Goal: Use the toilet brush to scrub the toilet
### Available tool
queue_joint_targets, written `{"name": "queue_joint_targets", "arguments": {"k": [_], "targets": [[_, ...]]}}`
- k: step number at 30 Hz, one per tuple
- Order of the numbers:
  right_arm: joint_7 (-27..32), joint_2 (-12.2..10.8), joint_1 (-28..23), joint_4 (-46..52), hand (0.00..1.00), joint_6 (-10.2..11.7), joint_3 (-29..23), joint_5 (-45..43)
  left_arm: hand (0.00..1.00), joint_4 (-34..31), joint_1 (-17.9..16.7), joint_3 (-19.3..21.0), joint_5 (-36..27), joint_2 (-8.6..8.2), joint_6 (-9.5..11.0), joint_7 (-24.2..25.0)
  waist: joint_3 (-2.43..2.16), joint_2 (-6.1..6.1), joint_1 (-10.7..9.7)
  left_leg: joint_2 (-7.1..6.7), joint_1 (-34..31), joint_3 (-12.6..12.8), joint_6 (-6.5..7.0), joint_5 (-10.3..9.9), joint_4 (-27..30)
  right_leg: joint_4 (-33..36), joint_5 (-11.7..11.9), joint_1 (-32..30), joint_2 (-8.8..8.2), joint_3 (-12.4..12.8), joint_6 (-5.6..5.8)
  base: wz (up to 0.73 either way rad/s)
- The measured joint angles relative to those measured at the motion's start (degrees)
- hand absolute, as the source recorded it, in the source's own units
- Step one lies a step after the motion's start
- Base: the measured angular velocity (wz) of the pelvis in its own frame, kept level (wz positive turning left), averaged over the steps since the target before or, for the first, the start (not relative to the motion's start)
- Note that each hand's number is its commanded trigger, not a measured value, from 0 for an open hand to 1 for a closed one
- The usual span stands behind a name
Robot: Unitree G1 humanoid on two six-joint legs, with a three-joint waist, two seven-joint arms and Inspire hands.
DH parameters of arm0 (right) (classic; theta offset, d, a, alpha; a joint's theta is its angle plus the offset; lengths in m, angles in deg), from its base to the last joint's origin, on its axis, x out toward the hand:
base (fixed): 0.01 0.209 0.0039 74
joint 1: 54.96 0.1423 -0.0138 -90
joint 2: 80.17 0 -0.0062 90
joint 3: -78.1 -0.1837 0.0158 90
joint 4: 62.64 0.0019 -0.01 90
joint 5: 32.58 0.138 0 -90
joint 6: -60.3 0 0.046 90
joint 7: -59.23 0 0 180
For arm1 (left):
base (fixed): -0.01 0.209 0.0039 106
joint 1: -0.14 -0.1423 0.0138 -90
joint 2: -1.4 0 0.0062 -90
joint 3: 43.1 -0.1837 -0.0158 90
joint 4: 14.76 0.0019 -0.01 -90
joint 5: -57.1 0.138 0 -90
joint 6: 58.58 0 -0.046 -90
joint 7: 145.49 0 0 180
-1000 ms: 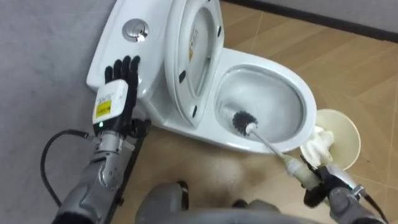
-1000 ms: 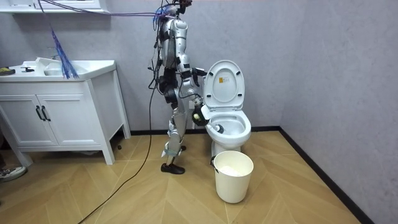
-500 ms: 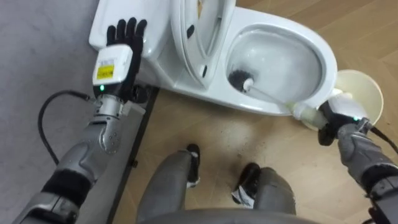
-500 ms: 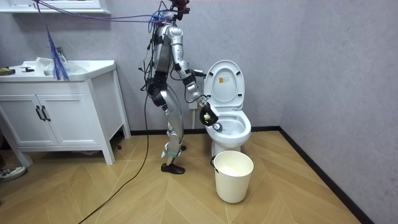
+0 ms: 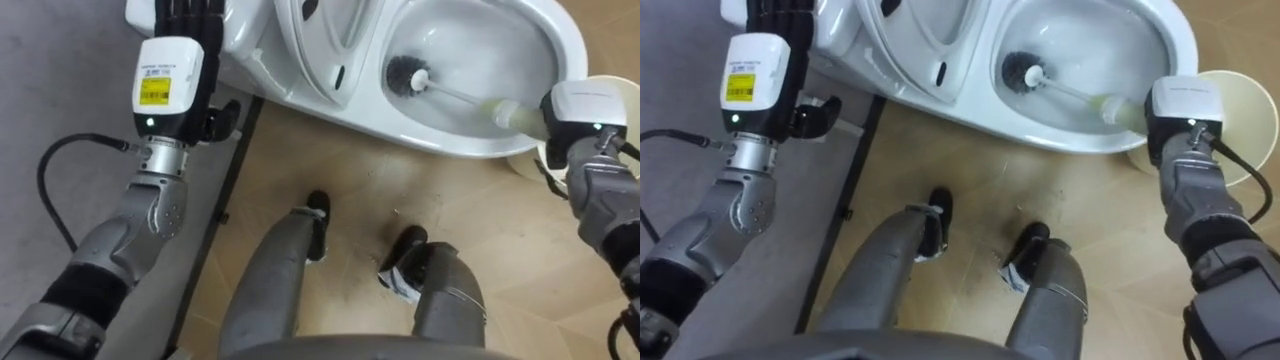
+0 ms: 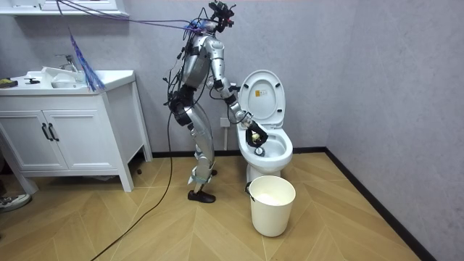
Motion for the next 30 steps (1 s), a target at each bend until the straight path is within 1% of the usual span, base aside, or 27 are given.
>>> {"name": "queue_joint_targets", "arguments": {"k": [1,2,3,4,6,7,10,12,15,16,17,19,20,21,22,23,26,28,29,30], "targets": [[0.2,-0.4,0.0,0.5,1.00,-0.8,0.0,-1.3,0.00,-0.4,0.0,-0.1,0.0,-0.01,-0.1,-0.2,0.10,0.45,0.0,0.15,-0.5,-0.4,-0.01,0.0,0.4,-0.4,0.0,0.0,0.33,-0.4,-0.04,0.00],[0.3,-0.7,0.1,0.6,1.00,-1.3,0.1,-2.0,0.00,-0.4,0.1,-0.1,0.0,-0.01,-0.1,-0.3,0.11,0.75,0.3,0.62,-0.6,-0.4,-0.06,0.0,0.4,-1.1,0.4,0.1,0.98,-0.3,-0.07,-0.06],[0.3,-0.7,0.0,0.6,1.00,-1.5,0.2,-2.0,0.00,-0.4,0.1,-0.1,0.0,-0.01,-0.1,-0.4,0.11,0.90,0.5,0.85,-0.6,-0.4,-0.13,-0.1,0.5,-1.4,0.5,0.3,1.20,-0.4,-0.17,-0.13],[0.5,-0.7,-0.2,0.8,1.00,-2.1,0.9,-2.0,0.00,-0.4,0.1,-0.3,-0.1,-0.01,-0.1,-0.4,0.13,1.49,0.8,1.28,-0.6,-0.6,-0.26,-0.2,0.5,-2.2,0.8,0.7,1.81,-0.6,-0.20,-0.08],[0.5,-0.4,-0.9,1.8,1.00,-3.0,1.0,-2.0,0.00,0.1,0.0,-0.5,-0.2,-0.01,-0.1,-0.6,0.12,2.38,1.2,1.64,-0.6,-0.6,-0.35,-0.2,-0.1,-3.0,1.1,0.9,2.31,-0.8,-0.29,-0.08],[0.7,-0.4,-1.3,2.0,1.00,-3.3,1.0,-2.0,0.00,0.6,0.0,-0.7,-0.3,-0.01,-0.2,-1.1,0.07,2.81,1.3,1.75,-0.5,-0.6,-0.37,-0.2,-0.3,-3.3,1.2,1.0,2.36,-1.0,-0.44,-0.07],[1.2,-0.6,-1.6,1.0,1.00,-3.7,1.0,-1.2,0.00,1.0,-0.1,-1.5,-1.8,-0.03,-0.2,-2.0,0.03,3.35,1.5,1.73,-0.2,-0.5,-0.65,0.0,-1.1,-3.4,1.2,1.0,2.43,-0.8,-0.48,0.00],[2.3,-0.8,-1.1,-0.2,1.00,-3.7,1.0,-0.7,0.00,0.9,-0.3,-2.0,-3.0,-0.03,-0.4,-2.3,0.05,3.33,1.6,1.64,0.2,-0.3,-0.82,0.1,-1.2,-3.0,1.1,0.9,2.29,-0.4,-0.58,0.00],[3.6,-0.6,0.6,-3.4,1.00,-2.9,1.3,5.0,0.00,0.7,-0.1,-2.6,-3.5,0.12,-1.1,-2.3,0.15,3.17,1.4,0.93,0.2,-0.2,-0.91,0.2,-1.1,-1.7,-0.1,0.4,1.29,-0.1,-0.61,0.11],[3.9,-0.8,1.5,-4.9,1.00,-2.1,1.3,8.2,0.00,0.5,0.1,-2.9,-3.7,0.07,-1.8,-2.4,0.33,2.86,1.3,0.81,0.4,0.1,-0.95,0.2,-1.3,-1.3,-0.3,0.0,1.18,0.4,-0.57,0.00],[4.5,-0.8,2.1,-6.2,1.00,-1.3,1.1,11.1,0.00,0.4,0.1,-3.0,-4.2,-0.06,-1.9,-2.5,0.51,2.60,1.2,0.74,0.4,0.4,-0.93,0.3,-1.4,-1.0,-0.3,-0.2,0.99,0.6,-0.56,0.00],[5.5,-0.9,2.9,-6.9,1.00,-0.9,0.1,13.7,0.00,-0.1,0.0,-2.9,-4.3,0.01,-2.4,-2.5,0.68,2.32,1.2,0.67,0.1,0.7,-0.89,0.3,-1.5,-0.8,-0.4,-0.7,0.78,0.7,-0.59,-0.02],[6.0,-0.9,3.6,-7.0,1.00,-0.3,-1.5,13.9,0.00,-0.8,-0.1,-2.7,-4.3,0.00,-3.0,-2.5,0.85,1.95,0.9,0.65,-0.3,1.1,-0.76,0.5,-1.5,-0.3,-0.4,-1.5,0.67,1.2,-0.60,-0.04],[6.6,-0.8,4.0,-7.0,1.00,-0.3,-2.0,13.8,0.00,-1.3,-0.2,-2.4,-4.3,0.00,-3.2,-2.5,0.85,1.76,0.8,0.57,-0.7,1.3,-0.72,0.6,-1.5,0.1,-0.4,-2.2,0.57,1.5,-0.60,0.00],[7.4,-0.7,5.2,-7.1,1.00,0.0,-3.1,13.7,0.00,-2.1,-0.2,-2.1,-4.2,-0.05,-4.0,-2.5,0.94,1.54,0.5,0.39,-1.3,1.3,-0.71,0.8,-1.3,0.6,-0.4,-3.1,0.38,1.8,-0.62,0.06],[7.7,-0.7,5.8,-7.0,1.00,0.1,-3.8,13.2,0.00,-2.3,-0.2,-1.8,-3.7,-0.30,-4.6,-2.5,0.88,1.62,-0.1,-0.07,-1.6,1.1,-0.69,1.1,-1.2,1.2,-0.4,-3.5,-0.03,1.9,-0.63,0.10],[8.6,-1.0,6.0,-6.5,1.00,0.2,-4.1,9.5,0.00,-2.3,-0.2,-1.2,-2.8,-0.69,-6.0,-2.4,0.73,1.23,-0.3,-0.31,-1.5,1.4,-0.65,1.2,-1.0,2.0,-0.4,-3.9,-0.37,2.5,-0.65,-0.02],[8.9,-1.9,5.8,-4.5,1.00,-0.5,-3.4,7.4,0.00,-2.6,-0.2,-1.2,-2.9,-0.67,-7.3,-2.2,0.67,1.02,-0.9,-0.13,-1.2,1.6,-0.50,1.2,-0.9,1.7,-0.2,-3.7,-0.22,2.6,-0.78,-0.09],[9.0,-2.3,5.5,-3.6,1.00,-1.0,-3.3,6.6,0.00,-2.5,-0.2,-1.2,-2.9,-0.70,-7.6,-2.2,0.66,1.03,-1.0,-0.09,-1.1,1.7,-0.47,1.3,-0.9,1.6,-0.1,-3.5,-0.16,2.6,-0.78,-0.11],[8.8,-3.0,4.7,-1.5,1.00,-2.2,-2.8,5.3,0.00,-2.1,-0.2,-1.4,-3.0,-0.82,-8.2,-2.2,0.63,1.11,-1.2,-0.03,-0.5,1.7,-0.45,1.3,-0.9,1.2,0.2,-3.0,-0.06,2.6,-0.74,-0.11]]}}
